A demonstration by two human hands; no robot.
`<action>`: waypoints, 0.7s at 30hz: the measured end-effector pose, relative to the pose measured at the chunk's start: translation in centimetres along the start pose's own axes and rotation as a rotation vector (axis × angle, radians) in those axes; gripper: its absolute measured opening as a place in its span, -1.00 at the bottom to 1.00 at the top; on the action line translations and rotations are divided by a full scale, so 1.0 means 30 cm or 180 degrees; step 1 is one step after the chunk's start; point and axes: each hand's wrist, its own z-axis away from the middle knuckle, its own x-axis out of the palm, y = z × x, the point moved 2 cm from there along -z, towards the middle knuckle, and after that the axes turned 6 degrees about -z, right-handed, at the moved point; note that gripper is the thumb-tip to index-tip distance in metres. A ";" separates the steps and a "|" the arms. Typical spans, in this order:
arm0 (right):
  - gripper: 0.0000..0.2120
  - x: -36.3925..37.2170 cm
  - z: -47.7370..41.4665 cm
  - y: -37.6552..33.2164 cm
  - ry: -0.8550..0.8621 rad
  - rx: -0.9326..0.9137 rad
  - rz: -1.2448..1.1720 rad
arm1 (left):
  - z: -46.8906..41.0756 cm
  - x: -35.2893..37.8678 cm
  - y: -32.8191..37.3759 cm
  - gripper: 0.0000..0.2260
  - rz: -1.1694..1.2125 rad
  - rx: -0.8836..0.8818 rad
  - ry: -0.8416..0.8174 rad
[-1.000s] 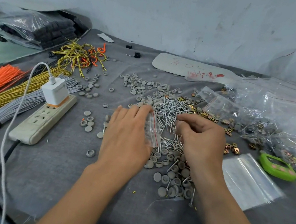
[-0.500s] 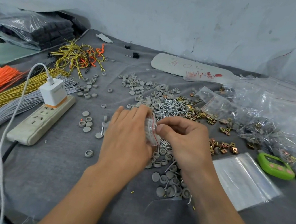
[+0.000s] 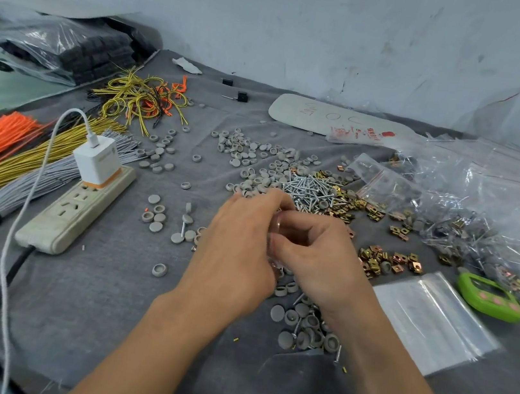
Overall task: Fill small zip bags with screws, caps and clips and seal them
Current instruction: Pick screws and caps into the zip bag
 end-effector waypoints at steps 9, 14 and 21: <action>-0.48 -0.011 -0.001 0.024 0.0369 0.0027 0.0669 | 0.000 -0.007 -0.023 -0.30 0.0042 0.0045 -0.0008; -0.77 -0.013 0.003 0.006 0.0196 0.0088 0.0372 | -0.001 -0.003 -0.044 -0.50 0.0065 -0.0081 0.0129; -0.76 -0.130 -0.016 0.039 0.1247 0.0501 0.2241 | 0.000 -0.016 -0.050 -0.59 0.0160 -0.0343 0.0318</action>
